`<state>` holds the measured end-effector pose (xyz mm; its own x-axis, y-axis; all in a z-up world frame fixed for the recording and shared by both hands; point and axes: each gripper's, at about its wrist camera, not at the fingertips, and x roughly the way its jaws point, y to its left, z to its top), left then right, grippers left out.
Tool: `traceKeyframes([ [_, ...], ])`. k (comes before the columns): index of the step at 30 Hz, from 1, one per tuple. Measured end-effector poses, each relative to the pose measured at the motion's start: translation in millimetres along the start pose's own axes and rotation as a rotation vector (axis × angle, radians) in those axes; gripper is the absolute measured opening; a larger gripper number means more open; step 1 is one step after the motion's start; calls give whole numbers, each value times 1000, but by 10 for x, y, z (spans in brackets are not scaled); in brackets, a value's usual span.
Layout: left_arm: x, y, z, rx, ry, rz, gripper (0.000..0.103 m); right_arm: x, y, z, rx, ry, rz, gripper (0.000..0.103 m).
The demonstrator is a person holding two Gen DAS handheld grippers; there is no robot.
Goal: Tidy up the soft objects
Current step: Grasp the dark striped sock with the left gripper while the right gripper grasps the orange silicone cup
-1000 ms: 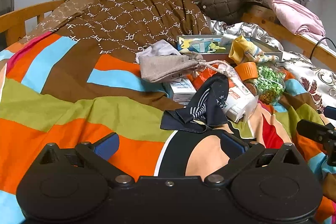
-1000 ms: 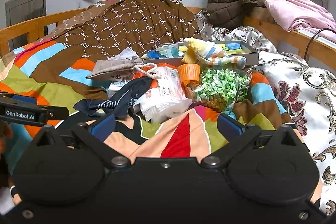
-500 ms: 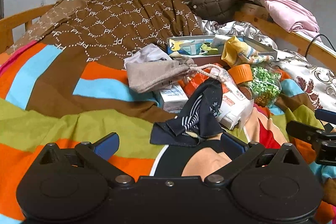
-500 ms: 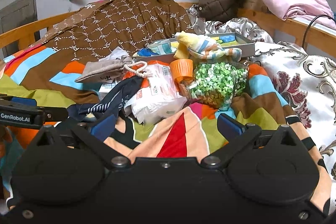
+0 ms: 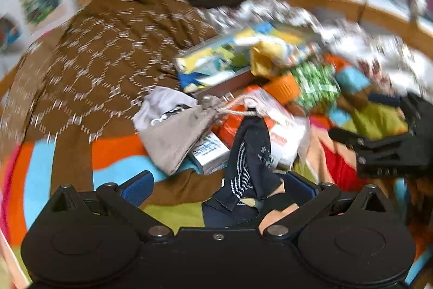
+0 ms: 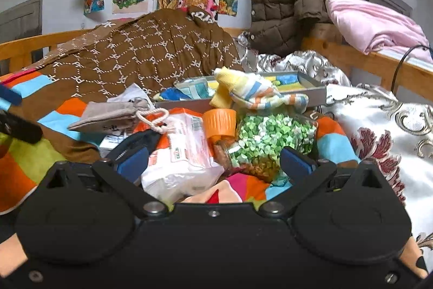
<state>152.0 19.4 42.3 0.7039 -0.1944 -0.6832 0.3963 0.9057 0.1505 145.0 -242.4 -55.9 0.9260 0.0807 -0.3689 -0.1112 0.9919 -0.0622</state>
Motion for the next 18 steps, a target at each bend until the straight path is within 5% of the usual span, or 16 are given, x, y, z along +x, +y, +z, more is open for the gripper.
traceKeyframes([
  [3,147,-98,141,87,84,-24,102,77,9,-20,-2,5,-3,102],
  [8,362,-224,184,187,98,-49,102,213,76,-4,-30,-11,2,102],
  [18,679,-95,296,207,132,-112,102,786,36,176,-24,6,-12,102],
])
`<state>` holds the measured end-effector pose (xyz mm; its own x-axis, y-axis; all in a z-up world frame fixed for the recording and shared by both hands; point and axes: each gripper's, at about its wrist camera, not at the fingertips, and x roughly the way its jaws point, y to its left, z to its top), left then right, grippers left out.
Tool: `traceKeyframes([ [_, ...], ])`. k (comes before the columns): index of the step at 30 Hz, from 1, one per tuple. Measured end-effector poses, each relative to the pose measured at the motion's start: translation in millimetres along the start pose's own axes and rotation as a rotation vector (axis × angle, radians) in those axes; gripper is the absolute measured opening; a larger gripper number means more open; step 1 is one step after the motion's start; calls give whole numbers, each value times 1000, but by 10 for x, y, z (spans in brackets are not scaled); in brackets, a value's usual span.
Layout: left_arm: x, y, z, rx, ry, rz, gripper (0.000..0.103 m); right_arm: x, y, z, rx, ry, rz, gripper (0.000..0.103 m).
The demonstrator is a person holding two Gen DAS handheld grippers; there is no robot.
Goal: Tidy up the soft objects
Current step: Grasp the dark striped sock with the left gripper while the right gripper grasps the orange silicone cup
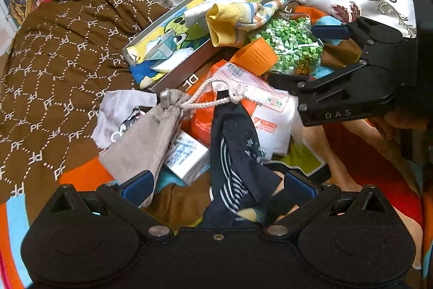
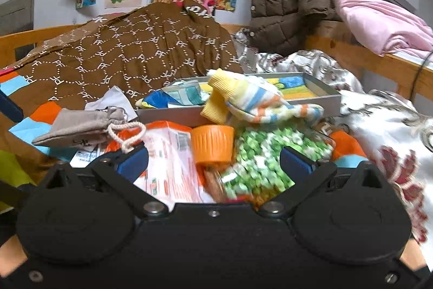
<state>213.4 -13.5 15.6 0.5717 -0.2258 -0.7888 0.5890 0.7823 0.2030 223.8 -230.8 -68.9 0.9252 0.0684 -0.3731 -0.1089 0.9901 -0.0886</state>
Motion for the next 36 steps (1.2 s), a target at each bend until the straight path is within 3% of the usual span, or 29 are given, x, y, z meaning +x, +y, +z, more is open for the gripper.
traceKeyframes([
  [7,348,124,231,-14,-2,-82,96,300,-5,-42,-19,11,39,101],
  [17,710,245,293,-77,22,-200,86,552,-35,-52,-11,41,36,81],
  [31,878,420,232,-175,67,-294,49,685,148,-49,-108,27,16,56],
  [34,881,398,254,-171,76,-309,37,683,151,-46,-121,25,19,45],
  [36,868,386,269,-169,79,-308,29,677,141,-50,-128,27,15,33],
])
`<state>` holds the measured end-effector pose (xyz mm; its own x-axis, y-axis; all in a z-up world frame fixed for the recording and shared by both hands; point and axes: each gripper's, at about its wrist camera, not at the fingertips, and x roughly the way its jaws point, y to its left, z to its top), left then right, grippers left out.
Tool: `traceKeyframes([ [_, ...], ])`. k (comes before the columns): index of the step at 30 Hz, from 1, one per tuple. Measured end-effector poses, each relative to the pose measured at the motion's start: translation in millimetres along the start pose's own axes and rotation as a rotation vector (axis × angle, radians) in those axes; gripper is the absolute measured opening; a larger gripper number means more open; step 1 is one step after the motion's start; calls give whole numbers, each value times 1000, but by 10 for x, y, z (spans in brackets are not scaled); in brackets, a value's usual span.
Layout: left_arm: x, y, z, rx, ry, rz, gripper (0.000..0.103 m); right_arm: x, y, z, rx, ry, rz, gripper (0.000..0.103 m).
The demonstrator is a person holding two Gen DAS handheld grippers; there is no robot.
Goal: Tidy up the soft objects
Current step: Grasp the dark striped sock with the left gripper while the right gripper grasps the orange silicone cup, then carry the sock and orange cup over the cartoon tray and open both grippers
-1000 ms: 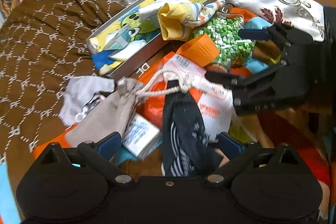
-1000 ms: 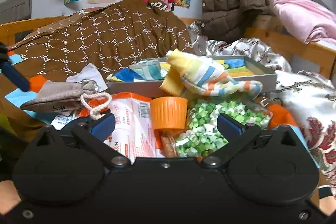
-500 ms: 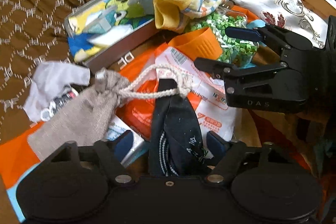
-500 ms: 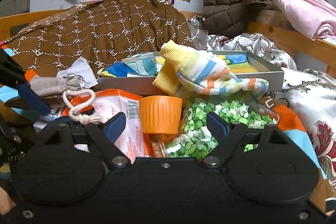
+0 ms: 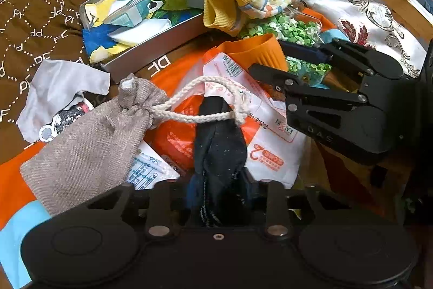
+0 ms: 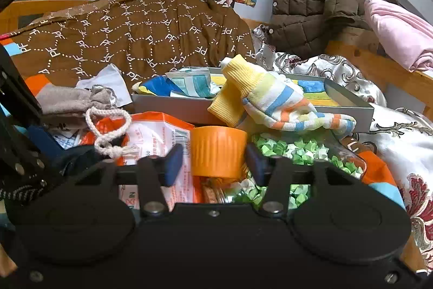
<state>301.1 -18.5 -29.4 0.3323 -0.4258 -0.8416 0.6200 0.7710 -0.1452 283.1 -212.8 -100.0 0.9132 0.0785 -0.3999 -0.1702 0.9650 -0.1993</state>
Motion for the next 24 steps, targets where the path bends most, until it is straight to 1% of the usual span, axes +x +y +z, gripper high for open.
traceKeyframes([
  [2,-11,-9,6,-2,2,10,22,0,-27,-8,10,9,13,28],
  [3,-17,-14,9,-5,4,18,16,-14,-58,-16,15,9,12,26],
  [5,-40,-16,16,-11,4,24,11,-29,-69,-22,15,7,11,22],
  [6,-57,-23,17,-12,2,26,7,-38,-77,-24,19,5,14,18],
  [7,-81,-37,22,-10,-1,30,4,-48,-80,-24,22,4,16,17],
  [9,-142,-72,27,-3,-12,28,3,-68,-80,-23,18,-1,18,13],
  [11,-228,-118,37,3,-27,29,3,-92,-87,-11,18,-7,19,12],
  [16,-474,-162,68,-29,-81,7,3,-186,-111,65,6,-30,14,10],
  [20,-720,-80,154,-66,-164,4,2,-295,-108,156,-23,-62,6,10],
  [24,-916,38,326,-86,-256,54,2,-392,-110,280,-35,-99,7,10],
])
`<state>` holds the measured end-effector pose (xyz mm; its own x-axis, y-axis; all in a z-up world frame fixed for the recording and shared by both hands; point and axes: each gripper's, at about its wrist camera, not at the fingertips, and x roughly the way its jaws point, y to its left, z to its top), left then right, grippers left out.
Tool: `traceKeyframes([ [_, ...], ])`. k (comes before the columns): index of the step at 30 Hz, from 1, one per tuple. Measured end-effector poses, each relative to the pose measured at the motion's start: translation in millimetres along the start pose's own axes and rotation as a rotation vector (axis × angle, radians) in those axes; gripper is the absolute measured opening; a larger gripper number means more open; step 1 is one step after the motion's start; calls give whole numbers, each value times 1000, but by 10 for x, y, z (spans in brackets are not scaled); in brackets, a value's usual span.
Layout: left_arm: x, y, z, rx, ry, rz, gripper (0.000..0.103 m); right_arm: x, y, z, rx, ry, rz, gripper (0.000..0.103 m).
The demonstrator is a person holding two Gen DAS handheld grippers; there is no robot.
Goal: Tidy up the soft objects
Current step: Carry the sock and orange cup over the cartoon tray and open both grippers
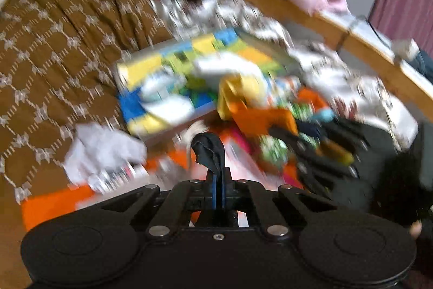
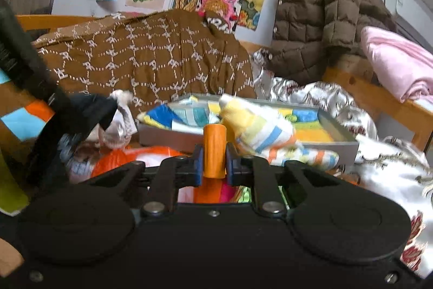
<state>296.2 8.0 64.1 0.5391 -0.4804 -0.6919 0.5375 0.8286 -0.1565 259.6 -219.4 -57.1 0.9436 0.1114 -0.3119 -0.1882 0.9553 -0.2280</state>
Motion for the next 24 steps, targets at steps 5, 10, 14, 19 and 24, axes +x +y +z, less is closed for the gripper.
traceKeyframes([
  [5,-95,66,395,-5,-154,23,2,-82,-3,165,-5,-53,-4,10],
  [10,38,151,767,-18,-293,21,3,-58,11,332,-35,-85,-20,10],
  [14,261,357,967,-109,-368,40,3,20,-60,543,-39,-88,-27,10],
  [19,649,607,1115,-230,-398,43,3,286,-164,886,-71,-79,-15,10],
  [24,957,776,1094,-285,-359,29,3,609,-162,1084,-50,-44,17,10],
])
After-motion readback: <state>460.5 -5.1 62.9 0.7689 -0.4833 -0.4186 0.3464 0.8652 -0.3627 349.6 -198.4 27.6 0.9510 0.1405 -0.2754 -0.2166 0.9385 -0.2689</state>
